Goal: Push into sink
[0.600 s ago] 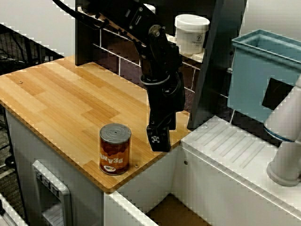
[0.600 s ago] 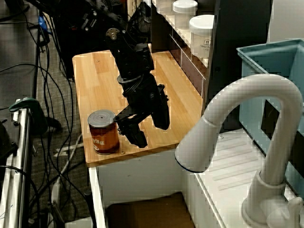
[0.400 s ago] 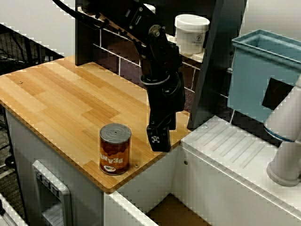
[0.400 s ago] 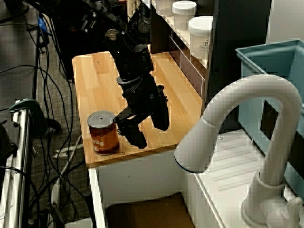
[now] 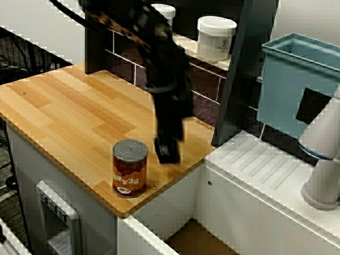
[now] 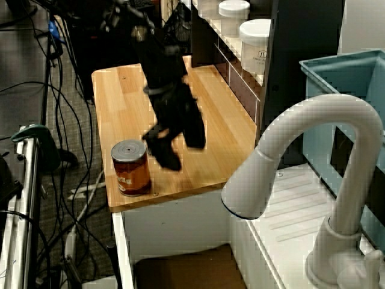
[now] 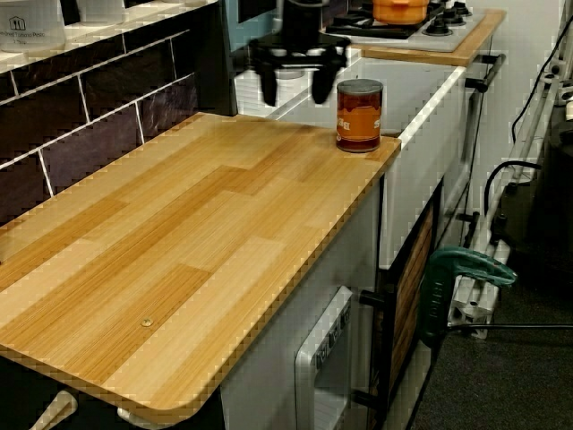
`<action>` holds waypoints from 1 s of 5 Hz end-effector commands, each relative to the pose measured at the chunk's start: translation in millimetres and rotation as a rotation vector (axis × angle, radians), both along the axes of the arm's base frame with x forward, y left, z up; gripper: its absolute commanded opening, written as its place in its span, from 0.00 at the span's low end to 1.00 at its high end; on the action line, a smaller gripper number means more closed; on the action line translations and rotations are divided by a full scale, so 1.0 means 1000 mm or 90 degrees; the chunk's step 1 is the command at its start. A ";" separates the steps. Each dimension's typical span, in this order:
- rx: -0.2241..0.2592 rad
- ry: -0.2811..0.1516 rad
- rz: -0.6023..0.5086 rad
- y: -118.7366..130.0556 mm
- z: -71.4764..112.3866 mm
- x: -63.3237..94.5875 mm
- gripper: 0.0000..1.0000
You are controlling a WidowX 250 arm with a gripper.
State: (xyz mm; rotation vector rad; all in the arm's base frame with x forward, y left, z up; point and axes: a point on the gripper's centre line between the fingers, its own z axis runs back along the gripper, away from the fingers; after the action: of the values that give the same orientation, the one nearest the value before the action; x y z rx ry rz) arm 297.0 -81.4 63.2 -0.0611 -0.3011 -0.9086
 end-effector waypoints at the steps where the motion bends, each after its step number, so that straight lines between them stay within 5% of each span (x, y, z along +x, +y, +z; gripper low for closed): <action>1: -0.015 -0.076 0.132 0.047 0.042 -0.008 1.00; 3: 0.015 -0.074 0.182 0.091 0.047 -0.043 1.00; 5: 0.035 -0.030 0.090 0.091 0.038 -0.084 1.00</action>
State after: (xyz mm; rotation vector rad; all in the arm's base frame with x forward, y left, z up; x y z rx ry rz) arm 211.1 7.0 94.5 0.0160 -0.2948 -0.7738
